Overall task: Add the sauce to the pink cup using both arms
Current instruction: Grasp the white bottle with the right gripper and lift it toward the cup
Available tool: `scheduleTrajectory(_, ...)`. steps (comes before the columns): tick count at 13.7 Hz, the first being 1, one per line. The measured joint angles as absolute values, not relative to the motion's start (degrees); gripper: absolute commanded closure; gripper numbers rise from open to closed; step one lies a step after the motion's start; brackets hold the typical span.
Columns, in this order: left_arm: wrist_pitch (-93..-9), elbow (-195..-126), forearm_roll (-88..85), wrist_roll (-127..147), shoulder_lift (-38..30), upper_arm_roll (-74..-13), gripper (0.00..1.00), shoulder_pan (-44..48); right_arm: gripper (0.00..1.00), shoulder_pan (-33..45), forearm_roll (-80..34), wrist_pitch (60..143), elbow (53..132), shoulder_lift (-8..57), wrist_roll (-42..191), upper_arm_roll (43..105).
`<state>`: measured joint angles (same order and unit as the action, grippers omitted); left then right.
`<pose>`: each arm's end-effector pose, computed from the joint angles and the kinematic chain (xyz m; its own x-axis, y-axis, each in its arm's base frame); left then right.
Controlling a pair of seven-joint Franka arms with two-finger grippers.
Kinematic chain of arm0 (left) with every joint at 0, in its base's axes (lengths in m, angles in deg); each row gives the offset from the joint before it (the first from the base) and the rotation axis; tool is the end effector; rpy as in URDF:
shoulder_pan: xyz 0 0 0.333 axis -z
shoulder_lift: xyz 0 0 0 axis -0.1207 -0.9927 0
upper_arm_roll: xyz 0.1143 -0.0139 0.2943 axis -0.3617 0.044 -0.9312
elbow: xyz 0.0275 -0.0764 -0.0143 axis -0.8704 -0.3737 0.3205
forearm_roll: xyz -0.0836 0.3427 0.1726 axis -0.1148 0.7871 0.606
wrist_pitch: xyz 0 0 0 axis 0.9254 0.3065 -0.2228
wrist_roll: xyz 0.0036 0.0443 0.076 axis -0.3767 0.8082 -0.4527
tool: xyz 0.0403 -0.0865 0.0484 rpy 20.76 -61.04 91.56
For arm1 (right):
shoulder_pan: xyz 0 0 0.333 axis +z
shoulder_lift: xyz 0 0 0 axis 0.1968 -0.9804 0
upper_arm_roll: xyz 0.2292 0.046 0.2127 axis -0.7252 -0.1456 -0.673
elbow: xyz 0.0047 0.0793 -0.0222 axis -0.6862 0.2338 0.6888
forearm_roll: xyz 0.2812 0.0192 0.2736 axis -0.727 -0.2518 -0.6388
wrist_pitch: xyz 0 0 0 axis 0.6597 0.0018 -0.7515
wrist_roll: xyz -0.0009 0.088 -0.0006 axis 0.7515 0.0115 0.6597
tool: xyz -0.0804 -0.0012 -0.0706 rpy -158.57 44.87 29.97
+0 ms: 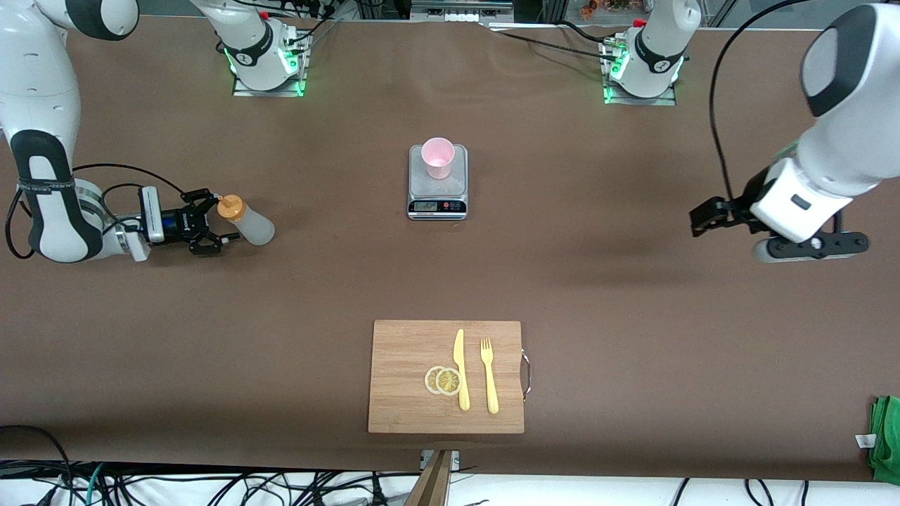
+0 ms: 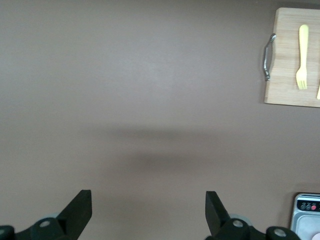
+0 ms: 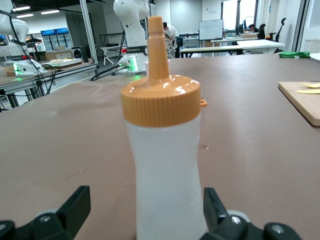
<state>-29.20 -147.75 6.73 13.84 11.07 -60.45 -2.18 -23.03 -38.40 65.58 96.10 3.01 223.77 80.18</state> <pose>0.6099 -0.0632 0.5526 0.9960 0.0816 -0.0367 0.0820 -0.9966 0.0104 0.5254 -0.1196 0.1192 -0.0193 0.2942 0.9556 0.9508 0.3011 -0.0735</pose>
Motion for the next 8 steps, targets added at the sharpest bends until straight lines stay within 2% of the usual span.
scheduleTrajectory(8,-25.0,-145.5,6.7,8.6,11.8,-60.4,0.00,-5.8,0.01,-22.5,-41.5,65.5,95.8,-0.1,224.3,79.1)
